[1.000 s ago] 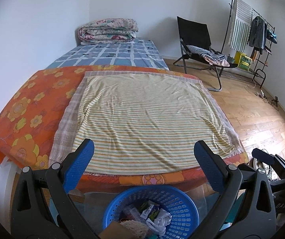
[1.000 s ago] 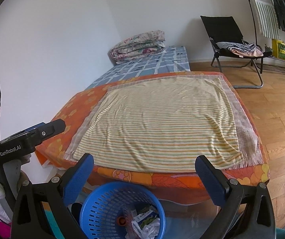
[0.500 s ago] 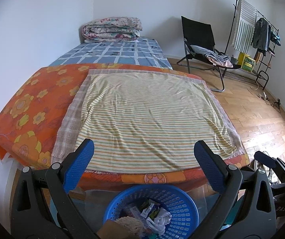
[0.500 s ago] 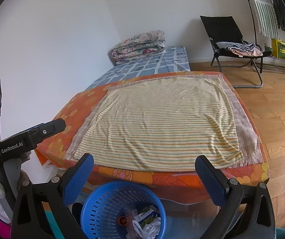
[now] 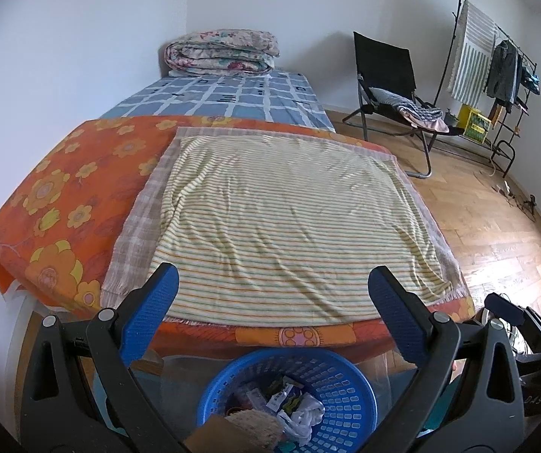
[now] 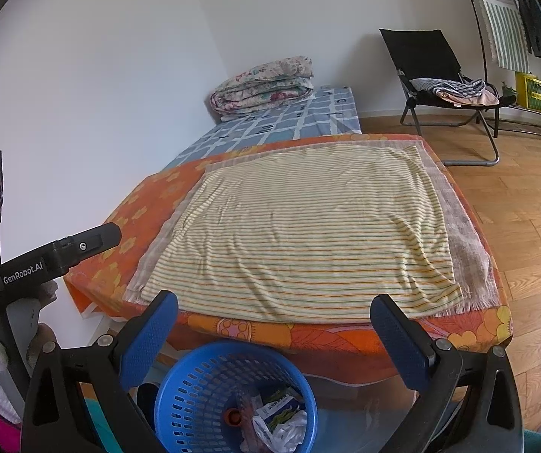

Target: Collect trash

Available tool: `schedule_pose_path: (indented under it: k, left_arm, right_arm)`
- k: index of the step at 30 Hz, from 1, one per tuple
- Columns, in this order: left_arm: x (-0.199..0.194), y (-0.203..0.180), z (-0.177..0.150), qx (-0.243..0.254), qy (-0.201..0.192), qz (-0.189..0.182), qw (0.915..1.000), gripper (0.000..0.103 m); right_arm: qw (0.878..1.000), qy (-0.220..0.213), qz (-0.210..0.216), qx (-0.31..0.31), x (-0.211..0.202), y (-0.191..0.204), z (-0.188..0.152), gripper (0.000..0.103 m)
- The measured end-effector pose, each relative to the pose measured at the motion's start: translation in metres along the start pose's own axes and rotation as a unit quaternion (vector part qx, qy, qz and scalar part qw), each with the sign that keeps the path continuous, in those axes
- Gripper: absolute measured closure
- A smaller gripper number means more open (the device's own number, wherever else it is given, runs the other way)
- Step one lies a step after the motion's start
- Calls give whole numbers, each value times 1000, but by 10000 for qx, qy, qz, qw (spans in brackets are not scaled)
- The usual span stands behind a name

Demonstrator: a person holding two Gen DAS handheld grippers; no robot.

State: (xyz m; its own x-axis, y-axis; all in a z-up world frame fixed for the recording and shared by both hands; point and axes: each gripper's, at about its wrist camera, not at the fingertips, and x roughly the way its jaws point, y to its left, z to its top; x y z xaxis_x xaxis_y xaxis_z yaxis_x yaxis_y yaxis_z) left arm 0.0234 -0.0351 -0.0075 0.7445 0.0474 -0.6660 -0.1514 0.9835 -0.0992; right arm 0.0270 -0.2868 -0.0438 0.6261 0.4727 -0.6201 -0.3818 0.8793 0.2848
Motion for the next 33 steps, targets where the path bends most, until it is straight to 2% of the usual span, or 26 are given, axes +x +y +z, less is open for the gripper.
schedule_pose_path:
  k: [33]
  left_arm:
    - [1,-8,-3,-17,21,81,10000,1]
  right_arm:
    - [9999,114,60,107,5,-1,-2,0]
